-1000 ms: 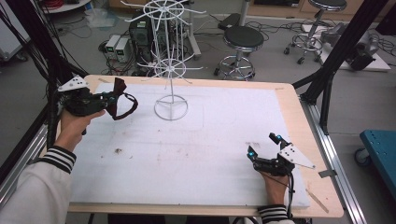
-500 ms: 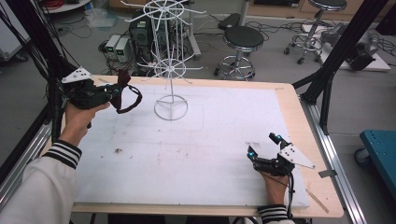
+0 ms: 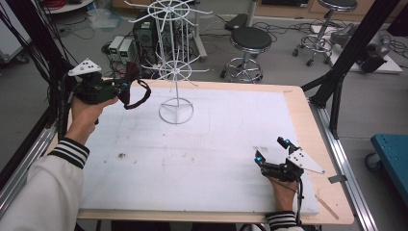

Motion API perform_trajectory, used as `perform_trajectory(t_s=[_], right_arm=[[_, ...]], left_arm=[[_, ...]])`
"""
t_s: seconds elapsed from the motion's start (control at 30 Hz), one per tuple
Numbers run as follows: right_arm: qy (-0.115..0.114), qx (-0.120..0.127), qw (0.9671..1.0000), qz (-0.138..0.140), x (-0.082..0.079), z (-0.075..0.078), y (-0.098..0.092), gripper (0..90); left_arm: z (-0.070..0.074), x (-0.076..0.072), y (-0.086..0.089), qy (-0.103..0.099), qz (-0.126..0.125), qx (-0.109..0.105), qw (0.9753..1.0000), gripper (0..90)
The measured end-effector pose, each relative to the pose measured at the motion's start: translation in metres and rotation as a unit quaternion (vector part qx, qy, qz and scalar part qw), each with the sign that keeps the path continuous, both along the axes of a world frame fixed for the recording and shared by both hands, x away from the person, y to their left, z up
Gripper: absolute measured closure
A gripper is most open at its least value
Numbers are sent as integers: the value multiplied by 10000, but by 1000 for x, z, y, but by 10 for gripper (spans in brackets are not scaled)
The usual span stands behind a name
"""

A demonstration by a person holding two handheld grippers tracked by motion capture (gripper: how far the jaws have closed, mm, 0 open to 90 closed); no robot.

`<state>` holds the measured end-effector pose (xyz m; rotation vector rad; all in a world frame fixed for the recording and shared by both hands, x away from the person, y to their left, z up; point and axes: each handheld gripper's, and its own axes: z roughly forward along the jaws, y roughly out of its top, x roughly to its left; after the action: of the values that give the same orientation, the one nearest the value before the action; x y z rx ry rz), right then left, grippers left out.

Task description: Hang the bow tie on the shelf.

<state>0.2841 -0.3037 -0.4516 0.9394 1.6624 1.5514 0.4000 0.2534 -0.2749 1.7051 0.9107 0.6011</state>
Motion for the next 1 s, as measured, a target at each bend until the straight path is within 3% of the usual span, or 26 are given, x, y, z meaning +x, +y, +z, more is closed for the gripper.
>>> perform_trajectory(t_s=[0.33,0.47,1.0], right_arm=[[-1,-3,10000,13,0,0,0,19],[4,0,10000,12,0,0,0,19],[1,6,10000,13,0,0,0,19]], left_arm=[[7,3,-13,3,92,-12,10000,774],[7,3,-17,13,40,-103,9999,774],[12,1,-30,58,17,-81,9999,774]])
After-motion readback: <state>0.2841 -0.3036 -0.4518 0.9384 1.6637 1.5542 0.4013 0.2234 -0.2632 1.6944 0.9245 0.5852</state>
